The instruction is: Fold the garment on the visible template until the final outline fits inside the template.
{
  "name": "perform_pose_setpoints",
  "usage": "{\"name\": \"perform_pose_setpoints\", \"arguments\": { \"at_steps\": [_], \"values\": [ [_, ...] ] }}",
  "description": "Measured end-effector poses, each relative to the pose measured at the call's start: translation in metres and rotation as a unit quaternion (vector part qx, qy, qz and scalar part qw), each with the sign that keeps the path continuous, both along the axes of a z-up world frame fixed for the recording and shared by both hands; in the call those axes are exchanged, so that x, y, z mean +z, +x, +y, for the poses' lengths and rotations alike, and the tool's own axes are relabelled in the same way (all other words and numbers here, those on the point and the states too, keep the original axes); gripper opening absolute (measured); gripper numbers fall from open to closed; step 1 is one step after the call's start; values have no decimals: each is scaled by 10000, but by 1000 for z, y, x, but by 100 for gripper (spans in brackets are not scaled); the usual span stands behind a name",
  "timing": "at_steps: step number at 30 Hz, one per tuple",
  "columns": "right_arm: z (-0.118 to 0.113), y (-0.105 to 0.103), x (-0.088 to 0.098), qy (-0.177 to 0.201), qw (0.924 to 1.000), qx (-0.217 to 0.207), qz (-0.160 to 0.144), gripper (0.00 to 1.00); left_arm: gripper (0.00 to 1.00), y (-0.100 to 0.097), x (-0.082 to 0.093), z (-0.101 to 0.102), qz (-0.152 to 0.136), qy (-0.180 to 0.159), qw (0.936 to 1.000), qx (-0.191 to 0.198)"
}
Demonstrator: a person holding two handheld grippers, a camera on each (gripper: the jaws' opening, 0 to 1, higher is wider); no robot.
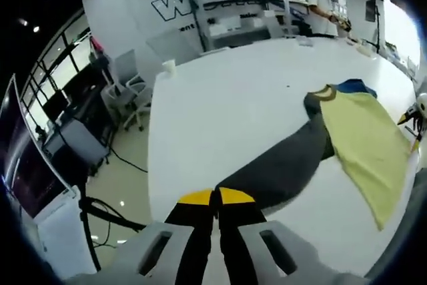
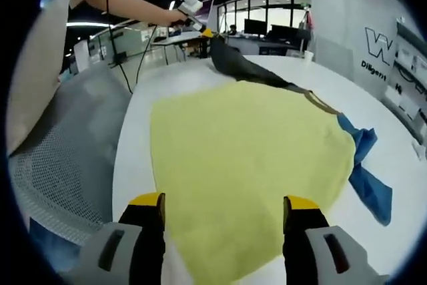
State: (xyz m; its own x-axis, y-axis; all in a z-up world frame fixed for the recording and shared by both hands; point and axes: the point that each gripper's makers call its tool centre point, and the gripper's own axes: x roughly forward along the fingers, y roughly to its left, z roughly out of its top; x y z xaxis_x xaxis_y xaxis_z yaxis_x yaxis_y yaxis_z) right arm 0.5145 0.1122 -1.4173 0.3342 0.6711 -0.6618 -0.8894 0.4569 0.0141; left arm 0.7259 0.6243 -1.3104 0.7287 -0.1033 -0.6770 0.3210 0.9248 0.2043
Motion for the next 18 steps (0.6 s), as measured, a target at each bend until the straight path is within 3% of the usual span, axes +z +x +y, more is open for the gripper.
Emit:
{"name": "perform_pose_setpoints", "arguments": {
  "at_steps": [11,18],
  "values": [
    [3,1,-1,-33,10000,6,43,72,3,11,-21,37,159,5,9988,462],
    [5,-1,-2,-92,9999,41,90,73,3,27,-33,45,214,46,9986,492]
  ]
}}
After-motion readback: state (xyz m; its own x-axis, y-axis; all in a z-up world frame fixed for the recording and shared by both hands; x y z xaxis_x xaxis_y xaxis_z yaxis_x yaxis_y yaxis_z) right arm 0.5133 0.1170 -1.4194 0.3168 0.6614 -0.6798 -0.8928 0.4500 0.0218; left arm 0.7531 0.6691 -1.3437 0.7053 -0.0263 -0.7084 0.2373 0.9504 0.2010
